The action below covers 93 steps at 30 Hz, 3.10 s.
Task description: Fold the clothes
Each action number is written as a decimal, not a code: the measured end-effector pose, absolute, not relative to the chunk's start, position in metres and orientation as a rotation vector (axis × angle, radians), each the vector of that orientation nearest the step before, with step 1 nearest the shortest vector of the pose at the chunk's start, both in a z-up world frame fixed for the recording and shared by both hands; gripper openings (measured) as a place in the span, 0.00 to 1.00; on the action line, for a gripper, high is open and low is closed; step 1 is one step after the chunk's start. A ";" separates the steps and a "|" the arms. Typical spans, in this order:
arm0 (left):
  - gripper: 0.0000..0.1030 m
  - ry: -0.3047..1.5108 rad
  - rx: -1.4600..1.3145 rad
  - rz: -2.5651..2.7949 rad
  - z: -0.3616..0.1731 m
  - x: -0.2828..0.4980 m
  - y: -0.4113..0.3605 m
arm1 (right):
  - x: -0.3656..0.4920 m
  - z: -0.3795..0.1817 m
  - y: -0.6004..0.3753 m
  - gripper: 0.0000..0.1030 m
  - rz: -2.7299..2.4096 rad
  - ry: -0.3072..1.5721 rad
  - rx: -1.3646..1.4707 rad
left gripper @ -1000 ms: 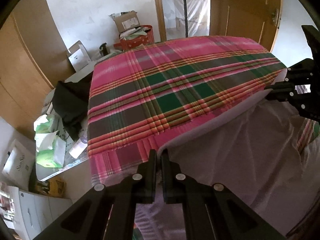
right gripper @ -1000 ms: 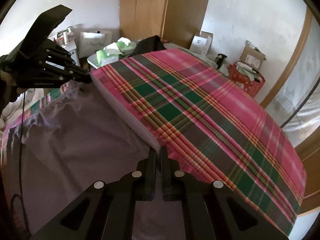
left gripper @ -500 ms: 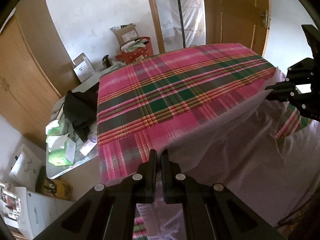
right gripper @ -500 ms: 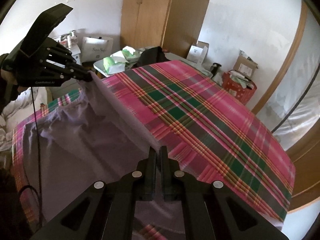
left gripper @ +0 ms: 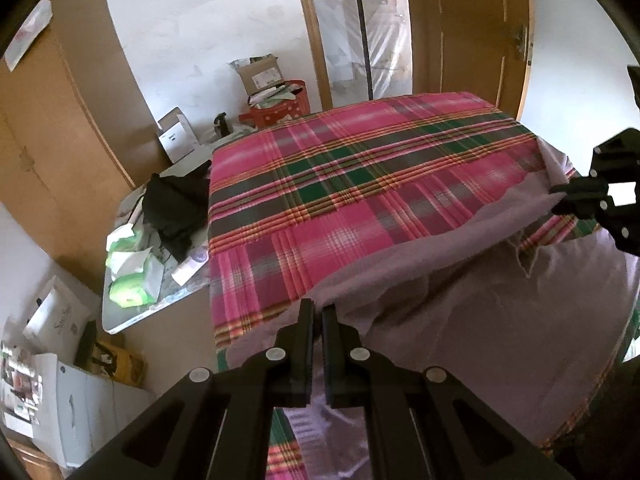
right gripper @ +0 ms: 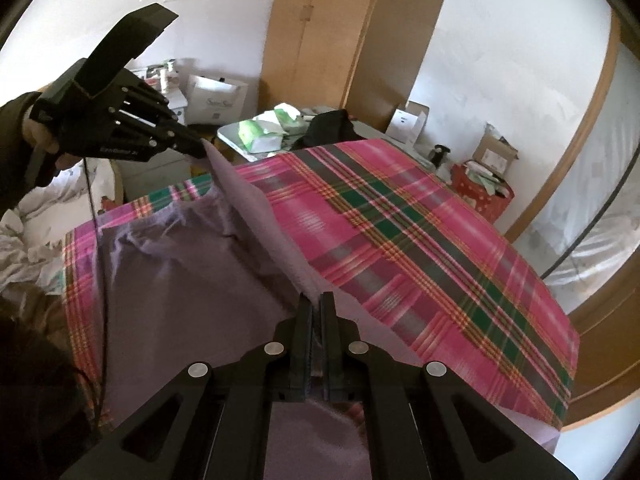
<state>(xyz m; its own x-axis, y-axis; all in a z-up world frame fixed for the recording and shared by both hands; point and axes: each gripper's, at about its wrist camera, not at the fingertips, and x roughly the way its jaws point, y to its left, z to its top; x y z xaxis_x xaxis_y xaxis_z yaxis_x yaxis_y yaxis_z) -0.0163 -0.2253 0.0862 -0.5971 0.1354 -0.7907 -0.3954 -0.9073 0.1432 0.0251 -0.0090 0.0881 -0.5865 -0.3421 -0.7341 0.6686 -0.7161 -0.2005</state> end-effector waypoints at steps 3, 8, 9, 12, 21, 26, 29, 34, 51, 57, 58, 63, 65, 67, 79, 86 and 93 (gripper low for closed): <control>0.04 0.428 -1.213 2.529 0.086 -0.004 -0.228 | 0.041 0.088 -0.011 0.04 -2.280 0.630 0.920; 0.03 0.423 -1.224 2.524 0.081 0.014 -0.229 | 0.067 0.088 -0.016 0.04 -2.270 0.635 0.915; 0.03 0.410 -1.227 2.524 0.080 0.016 -0.231 | 0.072 0.088 -0.016 0.04 -2.268 0.636 0.915; 0.03 0.370 -1.232 2.531 0.079 0.027 -0.235 | 0.084 0.086 -0.020 0.04 -2.254 0.638 0.906; 0.03 0.311 -1.197 2.575 0.073 0.063 -0.247 | 0.122 0.082 -0.029 0.04 -2.214 0.646 0.880; 0.03 0.310 -1.186 2.583 0.064 0.082 -0.247 | 0.137 0.073 -0.030 0.04 -2.196 0.632 0.893; 0.03 0.285 -1.208 2.576 0.056 0.089 -0.249 | 0.146 0.066 -0.030 0.04 -2.190 0.635 0.903; 0.04 0.226 -1.224 2.590 0.042 0.103 -0.252 | 0.159 0.054 -0.034 0.04 -2.164 0.625 0.927; 0.03 0.153 -1.255 2.593 0.016 0.125 -0.260 | 0.178 0.026 -0.038 0.04 -2.101 0.607 1.021; 0.02 0.116 -1.292 2.567 0.000 0.126 -0.264 | 0.177 0.011 -0.036 0.03 -2.093 0.590 1.068; 0.02 0.092 -1.305 2.567 -0.003 0.125 -0.266 | 0.177 0.009 -0.036 0.03 -2.092 0.593 1.073; 0.03 -0.162 -1.368 2.514 -0.013 0.121 -0.284 | 0.174 -0.004 -0.039 0.03 -2.088 0.597 1.104; 0.03 -0.341 -1.368 2.460 -0.017 0.118 -0.297 | 0.173 -0.010 -0.039 0.03 -2.083 0.591 1.122; 0.06 -0.501 -1.352 2.416 -0.021 0.117 -0.308 | 0.174 -0.013 -0.039 0.03 -2.084 0.590 1.127; 0.37 -0.998 -1.205 2.280 -0.032 0.102 -0.341 | 0.171 -0.016 -0.037 0.03 -2.086 0.556 1.144; 0.39 -1.282 -1.204 2.193 -0.053 0.089 -0.358 | 0.171 -0.018 -0.035 0.03 -2.084 0.540 1.149; 0.39 -1.383 -1.218 2.206 -0.055 0.085 -0.361 | 0.171 -0.019 -0.033 0.03 -2.084 0.522 1.150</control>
<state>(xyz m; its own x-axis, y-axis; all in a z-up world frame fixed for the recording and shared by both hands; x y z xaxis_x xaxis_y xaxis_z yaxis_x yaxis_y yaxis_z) 0.0848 -0.3612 -0.0548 -0.6116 0.6030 -0.5121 0.1980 -0.5100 -0.8371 0.1707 -0.0333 -0.0191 -0.3691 -0.3760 -0.8499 0.7320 -0.6811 -0.0166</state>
